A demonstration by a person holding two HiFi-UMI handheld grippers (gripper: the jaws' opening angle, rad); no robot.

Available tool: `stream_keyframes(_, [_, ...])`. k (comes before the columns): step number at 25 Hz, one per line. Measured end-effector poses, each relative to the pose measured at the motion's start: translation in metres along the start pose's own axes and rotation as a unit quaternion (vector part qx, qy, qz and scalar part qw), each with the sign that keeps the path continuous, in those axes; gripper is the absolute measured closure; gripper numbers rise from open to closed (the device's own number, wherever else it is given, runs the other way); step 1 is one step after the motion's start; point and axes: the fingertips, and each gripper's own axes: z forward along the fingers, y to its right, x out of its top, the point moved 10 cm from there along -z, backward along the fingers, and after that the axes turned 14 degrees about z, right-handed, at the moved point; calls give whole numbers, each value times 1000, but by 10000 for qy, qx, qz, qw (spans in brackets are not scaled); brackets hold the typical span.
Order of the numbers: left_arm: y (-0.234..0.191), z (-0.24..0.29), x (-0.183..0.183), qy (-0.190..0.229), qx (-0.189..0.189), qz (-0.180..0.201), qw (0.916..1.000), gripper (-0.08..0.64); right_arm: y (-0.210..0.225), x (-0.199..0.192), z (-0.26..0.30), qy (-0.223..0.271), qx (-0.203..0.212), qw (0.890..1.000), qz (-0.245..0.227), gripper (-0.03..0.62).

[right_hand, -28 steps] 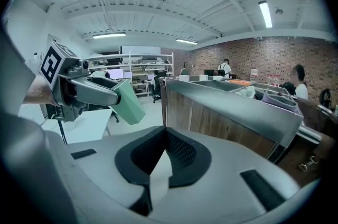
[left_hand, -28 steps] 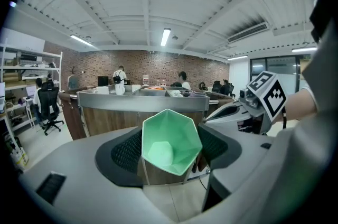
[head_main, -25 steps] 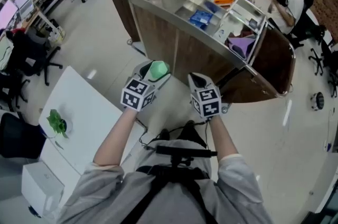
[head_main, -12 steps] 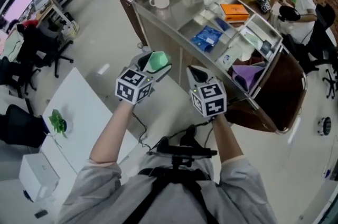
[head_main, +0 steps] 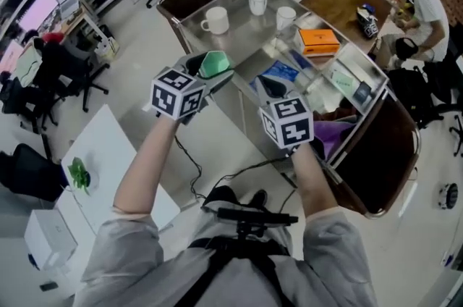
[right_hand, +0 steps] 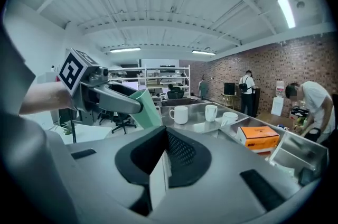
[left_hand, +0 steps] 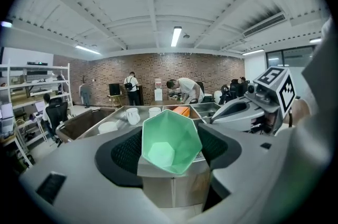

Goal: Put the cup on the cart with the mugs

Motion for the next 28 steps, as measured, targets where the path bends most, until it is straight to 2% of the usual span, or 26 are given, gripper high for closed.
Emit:
stream_keyframes(8, [-60,74,26,-177,-607,179,9978,230,34,41,50,-12,-308,9995,-95,583])
stream_keyframes(16, [-117,155,25,-407,-1205,158,9917,230,60,63,101,-147,-705,9974,44,583])
stream_keyframes(28, [-148,255,2,-928,-1725,121,9806,230,99,73,151,-467,-1116,9924,212,583])
